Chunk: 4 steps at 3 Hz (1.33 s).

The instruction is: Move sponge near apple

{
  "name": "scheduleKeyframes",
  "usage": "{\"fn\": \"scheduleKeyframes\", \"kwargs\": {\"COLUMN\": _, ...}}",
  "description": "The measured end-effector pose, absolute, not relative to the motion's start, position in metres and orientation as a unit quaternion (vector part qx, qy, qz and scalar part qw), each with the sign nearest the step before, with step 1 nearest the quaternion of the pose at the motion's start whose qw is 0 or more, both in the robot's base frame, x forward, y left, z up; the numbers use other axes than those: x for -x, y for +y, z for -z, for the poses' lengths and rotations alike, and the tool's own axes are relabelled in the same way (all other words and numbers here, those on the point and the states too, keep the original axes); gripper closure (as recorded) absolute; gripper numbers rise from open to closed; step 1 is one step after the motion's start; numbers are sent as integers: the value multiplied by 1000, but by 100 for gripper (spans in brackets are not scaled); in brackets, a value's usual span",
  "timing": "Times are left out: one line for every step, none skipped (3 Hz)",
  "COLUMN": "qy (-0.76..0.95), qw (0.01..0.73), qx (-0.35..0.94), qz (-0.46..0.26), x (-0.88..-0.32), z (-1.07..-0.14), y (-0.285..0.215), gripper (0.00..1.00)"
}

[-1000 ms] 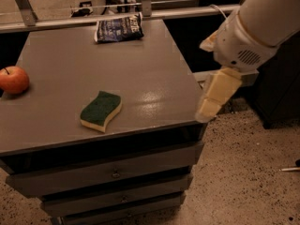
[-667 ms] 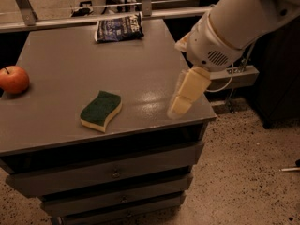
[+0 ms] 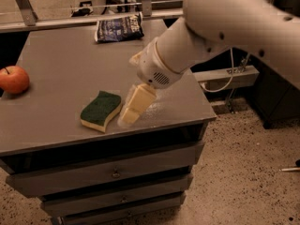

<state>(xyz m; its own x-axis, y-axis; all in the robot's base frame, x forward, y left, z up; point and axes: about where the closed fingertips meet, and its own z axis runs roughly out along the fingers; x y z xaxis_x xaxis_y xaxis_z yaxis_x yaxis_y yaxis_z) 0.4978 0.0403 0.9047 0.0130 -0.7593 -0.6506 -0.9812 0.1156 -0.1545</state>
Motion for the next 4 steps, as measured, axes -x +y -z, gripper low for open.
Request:
{"fn": "scheduleKeyframes", "kwargs": {"qy": 672, "qw": 320, "qx": 638, "qz": -197, "x": -508, "z": -881, "y": 69, "gripper": 0}}
{"fn": "scheduleKeyframes", "kwargs": {"qy": 674, "qw": 321, "qx": 633, "qz": -205, "x": -519, "z": -859, "y": 83, "gripper": 0}}
{"fn": "scheduleKeyframes", "kwargs": {"qy": 675, "qw": 318, "qx": 630, "qz": -215, "x": -521, "z": -844, "y": 96, "gripper": 2}}
{"fn": "scheduleKeyframes", "kwargs": {"qy": 676, "qw": 318, "qx": 628, "qz": -217, "x": -522, "z": -838, "y": 101, "gripper": 32}}
